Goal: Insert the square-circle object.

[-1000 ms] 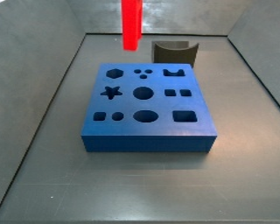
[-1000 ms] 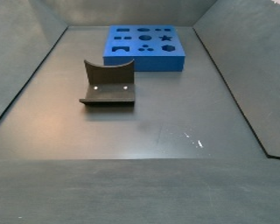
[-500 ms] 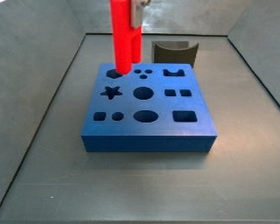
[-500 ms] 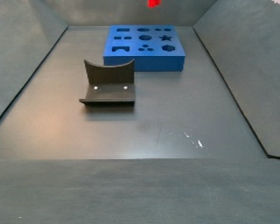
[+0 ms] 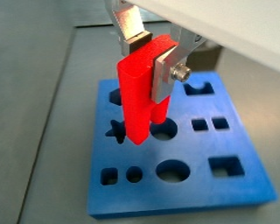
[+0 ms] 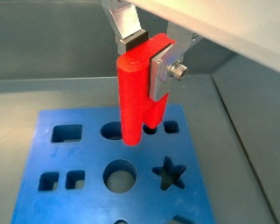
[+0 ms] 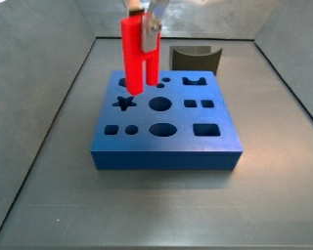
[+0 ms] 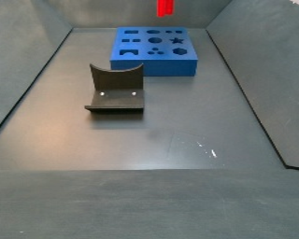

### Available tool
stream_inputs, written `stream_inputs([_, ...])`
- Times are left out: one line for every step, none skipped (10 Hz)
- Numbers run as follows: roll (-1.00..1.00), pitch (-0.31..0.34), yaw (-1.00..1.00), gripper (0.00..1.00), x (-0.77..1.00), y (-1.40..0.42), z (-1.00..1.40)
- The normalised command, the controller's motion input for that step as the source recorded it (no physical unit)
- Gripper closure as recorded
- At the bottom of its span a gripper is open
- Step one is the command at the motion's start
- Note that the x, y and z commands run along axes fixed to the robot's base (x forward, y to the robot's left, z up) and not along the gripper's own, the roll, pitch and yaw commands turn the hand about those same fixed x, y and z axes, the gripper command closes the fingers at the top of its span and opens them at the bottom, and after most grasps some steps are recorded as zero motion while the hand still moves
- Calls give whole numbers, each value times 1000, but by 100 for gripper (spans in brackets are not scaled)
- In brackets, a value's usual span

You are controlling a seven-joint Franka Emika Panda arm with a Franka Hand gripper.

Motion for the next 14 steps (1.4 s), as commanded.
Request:
stream_inputs([-50, -46, -846, 100, -277, 0, -409])
stream_inputs([-33, -43, -840, 100, -300, 0, -357])
stream_inputs([-20, -36, -791, 100, -366, 0, -303])
stream_inputs([-6, -31, -717, 100, -446, 0, -229])
stream_inputs([0, -49, -657, 100, -509, -3, -186])
stream_inputs([-13, -63, -597, 100, -523, -86, -86])
stream_inputs([-131, -147, -620, 100, -377, -191, -69])
stream_inputs([-186, -179, -820, 100, -143, -106, -126])
stream_inputs([-176, -200, -917, 100, 0, -91, -100])
stream_inputs([-113, -44, -546, 100, 254, -163, -223])
stream_inputs([-54, -47, -409, 100, 220, -146, -206])
stream_inputs([0, 0, -337, 100, 269, -183, -209])
stream_inputs([29, 0, -269, 100, 186, -243, -166])
stream_inputs([24, 0, -289, 100, 151, -237, -180])
